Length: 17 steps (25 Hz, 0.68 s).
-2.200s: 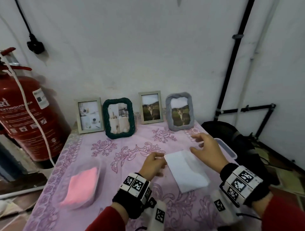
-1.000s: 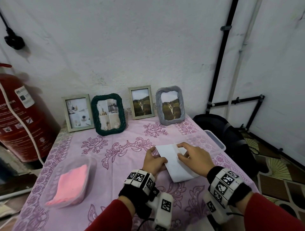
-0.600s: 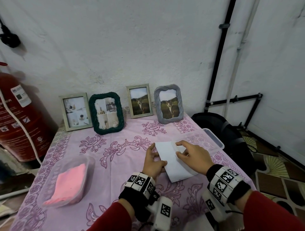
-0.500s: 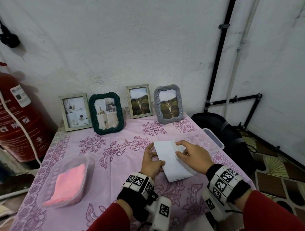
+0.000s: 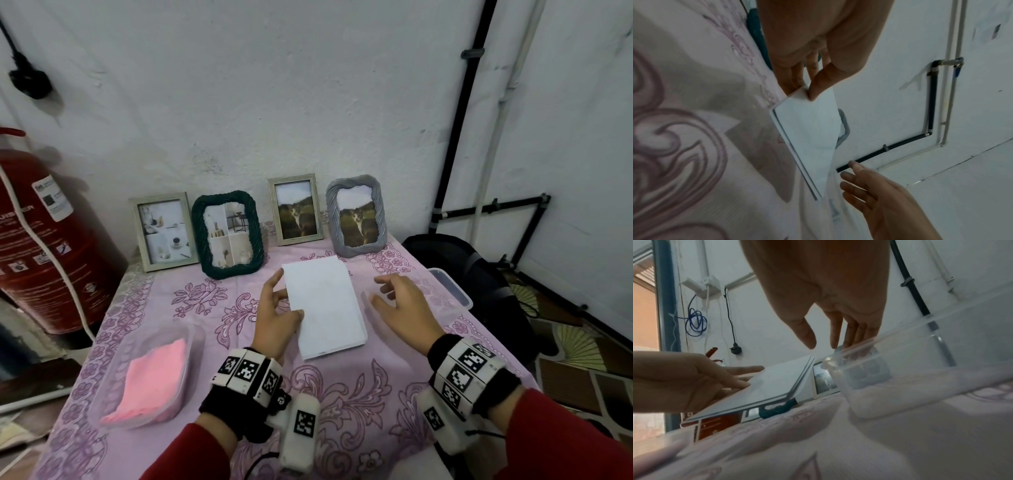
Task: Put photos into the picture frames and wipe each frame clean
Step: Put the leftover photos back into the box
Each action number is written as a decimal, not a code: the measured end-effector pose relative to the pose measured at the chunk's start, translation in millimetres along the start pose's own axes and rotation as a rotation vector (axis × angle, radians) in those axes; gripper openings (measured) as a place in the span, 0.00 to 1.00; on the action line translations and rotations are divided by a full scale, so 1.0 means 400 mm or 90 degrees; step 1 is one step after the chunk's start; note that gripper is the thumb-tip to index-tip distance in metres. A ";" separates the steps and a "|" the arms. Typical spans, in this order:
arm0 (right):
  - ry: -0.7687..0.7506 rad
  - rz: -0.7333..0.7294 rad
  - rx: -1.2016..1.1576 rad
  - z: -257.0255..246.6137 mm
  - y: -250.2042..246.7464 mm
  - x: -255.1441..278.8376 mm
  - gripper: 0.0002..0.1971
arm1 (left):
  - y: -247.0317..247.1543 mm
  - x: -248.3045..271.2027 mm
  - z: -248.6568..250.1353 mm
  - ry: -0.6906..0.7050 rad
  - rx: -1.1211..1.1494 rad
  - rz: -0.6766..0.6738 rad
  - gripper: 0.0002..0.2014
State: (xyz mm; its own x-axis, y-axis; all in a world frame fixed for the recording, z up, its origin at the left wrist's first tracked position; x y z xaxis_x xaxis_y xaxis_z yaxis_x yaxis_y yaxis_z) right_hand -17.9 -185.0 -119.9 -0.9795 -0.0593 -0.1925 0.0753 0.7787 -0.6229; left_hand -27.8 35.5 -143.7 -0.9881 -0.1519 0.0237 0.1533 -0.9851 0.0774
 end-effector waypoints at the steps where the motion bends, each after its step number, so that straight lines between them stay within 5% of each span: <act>1: 0.001 0.010 -0.037 -0.012 -0.001 -0.007 0.18 | -0.004 0.001 0.016 0.015 0.005 -0.001 0.39; 6: 0.035 -0.094 -0.252 -0.067 0.042 -0.029 0.20 | 0.041 0.013 0.083 0.077 0.026 -0.062 0.38; 17: 0.073 0.017 -0.402 -0.023 -0.081 -0.070 0.21 | 0.253 -0.012 0.110 0.119 0.013 -0.197 0.43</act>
State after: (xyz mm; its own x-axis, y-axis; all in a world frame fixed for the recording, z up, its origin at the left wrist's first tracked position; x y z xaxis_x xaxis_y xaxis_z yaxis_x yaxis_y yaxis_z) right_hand 5.5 -202.8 -87.1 -0.9952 0.0050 -0.0977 0.0094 0.9989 -0.0454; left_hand -7.2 -59.9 -92.0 -0.9726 0.1389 -0.1864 -0.1546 -0.9853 0.0722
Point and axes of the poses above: each hand's wrist, its own x-axis away from the middle knuckle, its own y-axis out of the palm, z = x × y, the point moved 7 cm from there along -x, towards the middle knuckle, and after that the axes turned 3 degrees about -z, right-handed, at the moved point
